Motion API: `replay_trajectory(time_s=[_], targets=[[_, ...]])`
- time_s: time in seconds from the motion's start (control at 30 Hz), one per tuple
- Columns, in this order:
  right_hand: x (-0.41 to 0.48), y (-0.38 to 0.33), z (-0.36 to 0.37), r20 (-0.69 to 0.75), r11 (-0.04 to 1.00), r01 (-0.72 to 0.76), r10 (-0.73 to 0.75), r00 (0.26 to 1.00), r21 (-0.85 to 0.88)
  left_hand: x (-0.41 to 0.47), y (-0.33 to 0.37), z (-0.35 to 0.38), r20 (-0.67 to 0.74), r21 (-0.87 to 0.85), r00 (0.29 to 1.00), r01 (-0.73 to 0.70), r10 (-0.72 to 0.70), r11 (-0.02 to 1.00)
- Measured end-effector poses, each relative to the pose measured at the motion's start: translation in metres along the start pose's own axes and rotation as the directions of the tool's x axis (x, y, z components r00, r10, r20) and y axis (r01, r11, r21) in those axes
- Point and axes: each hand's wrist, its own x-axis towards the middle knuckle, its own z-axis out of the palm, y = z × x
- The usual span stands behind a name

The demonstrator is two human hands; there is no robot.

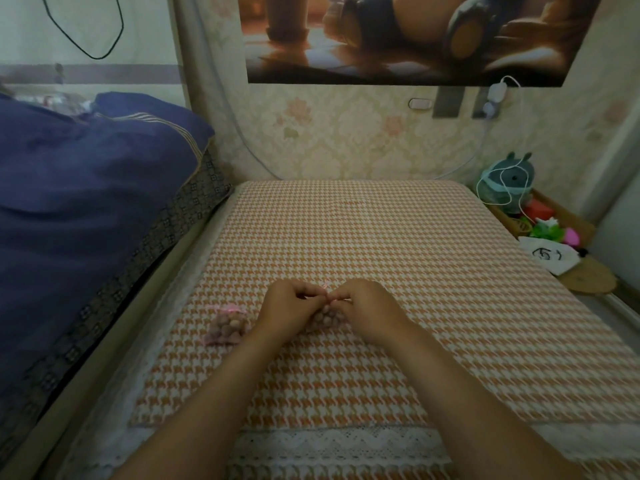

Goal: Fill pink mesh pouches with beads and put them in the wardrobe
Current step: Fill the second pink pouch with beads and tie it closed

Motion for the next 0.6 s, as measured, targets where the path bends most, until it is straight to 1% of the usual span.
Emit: replay_trajectory(time_s=[0.07, 0.2, 0.3, 0.4, 0.47, 0.53, 0.6], targets=[[-0.002, 0.0, -0.002, -0.053, 0.994, 0.057, -0.062, 0.997, -0.088, 0.002, -0.002, 0.003, -0.035, 0.015, 0.999, -0.006, 0.007, 1.0], [-0.005, -0.007, -0.007, -0.146, 0.976, 0.127, -0.153, 0.977, -0.176, 0.007, -0.008, 0.002, -0.069, 0.094, 0.997, -0.036, 0.042, 0.995], [-0.005, -0.01, -0.007, -0.133, 0.944, 0.199, -0.24, 0.962, -0.262, 0.006, -0.007, 0.002, -0.079, 0.12, 0.996, -0.027, 0.037, 0.992], [-0.002, -0.01, -0.003, -0.133, 0.894, 0.303, -0.362, 0.923, -0.331, 0.005, -0.005, 0.003, -0.089, 0.164, 0.994, -0.047, 0.062, 0.985], [0.002, -0.007, -0.001, -0.177, 0.885, 0.329, -0.4, 0.899, -0.33, 0.004, -0.005, 0.002, -0.078, 0.2, 0.991, -0.095, 0.112, 0.975], [0.005, -0.003, 0.0, -0.191, 0.904, 0.321, -0.381, 0.905, -0.284, 0.005, -0.006, 0.002, -0.048, 0.195, 0.989, -0.129, 0.141, 0.972], [0.006, 0.0, 0.0, -0.186, 0.93, 0.309, -0.346, 0.92, -0.201, 0.004, -0.005, 0.001, -0.028, 0.185, 0.989, -0.14, 0.148, 0.973]])
